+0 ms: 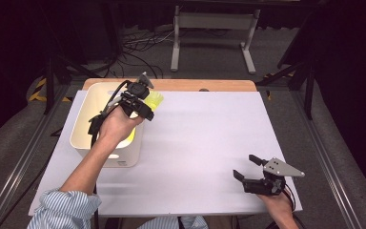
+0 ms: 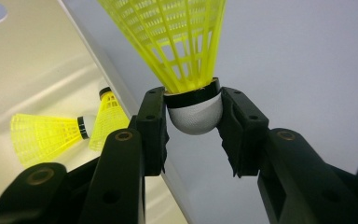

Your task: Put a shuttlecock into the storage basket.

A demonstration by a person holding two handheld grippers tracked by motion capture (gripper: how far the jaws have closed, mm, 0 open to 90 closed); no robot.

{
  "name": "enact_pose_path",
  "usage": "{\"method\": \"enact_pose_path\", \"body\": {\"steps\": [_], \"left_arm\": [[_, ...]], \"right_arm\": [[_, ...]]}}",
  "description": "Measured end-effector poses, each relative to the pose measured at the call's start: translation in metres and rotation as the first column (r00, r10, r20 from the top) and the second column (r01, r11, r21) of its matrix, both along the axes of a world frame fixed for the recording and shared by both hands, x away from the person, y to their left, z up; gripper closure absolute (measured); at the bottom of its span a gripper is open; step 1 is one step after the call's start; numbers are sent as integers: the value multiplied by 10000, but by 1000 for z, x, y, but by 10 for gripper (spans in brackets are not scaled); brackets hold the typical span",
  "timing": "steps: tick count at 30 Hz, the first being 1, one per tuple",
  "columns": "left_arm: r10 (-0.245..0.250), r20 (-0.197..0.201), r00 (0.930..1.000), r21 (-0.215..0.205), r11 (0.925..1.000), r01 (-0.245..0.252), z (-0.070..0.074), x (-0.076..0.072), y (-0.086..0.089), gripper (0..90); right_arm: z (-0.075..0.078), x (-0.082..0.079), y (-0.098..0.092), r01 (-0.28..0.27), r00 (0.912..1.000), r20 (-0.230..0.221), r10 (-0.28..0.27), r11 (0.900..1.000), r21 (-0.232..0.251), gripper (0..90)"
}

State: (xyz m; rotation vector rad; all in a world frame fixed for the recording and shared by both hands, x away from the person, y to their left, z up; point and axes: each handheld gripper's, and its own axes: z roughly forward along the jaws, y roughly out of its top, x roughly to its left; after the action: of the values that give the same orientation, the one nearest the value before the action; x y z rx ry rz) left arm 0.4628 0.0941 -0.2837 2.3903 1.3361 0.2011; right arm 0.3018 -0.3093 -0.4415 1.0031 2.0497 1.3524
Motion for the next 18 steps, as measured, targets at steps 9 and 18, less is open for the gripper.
{"method": "enact_pose_path", "body": {"steps": [9, 18], "left_arm": [[-5, 46, 10000, -95, 10000, 5, 3, -1, 3, 634], [38, 78, 10000, -104, 9999, -37, 6, -2, 7, 634]], "right_arm": [[0, 0, 0, 3, 10000, 1, -3, 10000, 12, 154], [0, 0, 0, -3, 10000, 1, 3, 10000, 1, 155]]}}
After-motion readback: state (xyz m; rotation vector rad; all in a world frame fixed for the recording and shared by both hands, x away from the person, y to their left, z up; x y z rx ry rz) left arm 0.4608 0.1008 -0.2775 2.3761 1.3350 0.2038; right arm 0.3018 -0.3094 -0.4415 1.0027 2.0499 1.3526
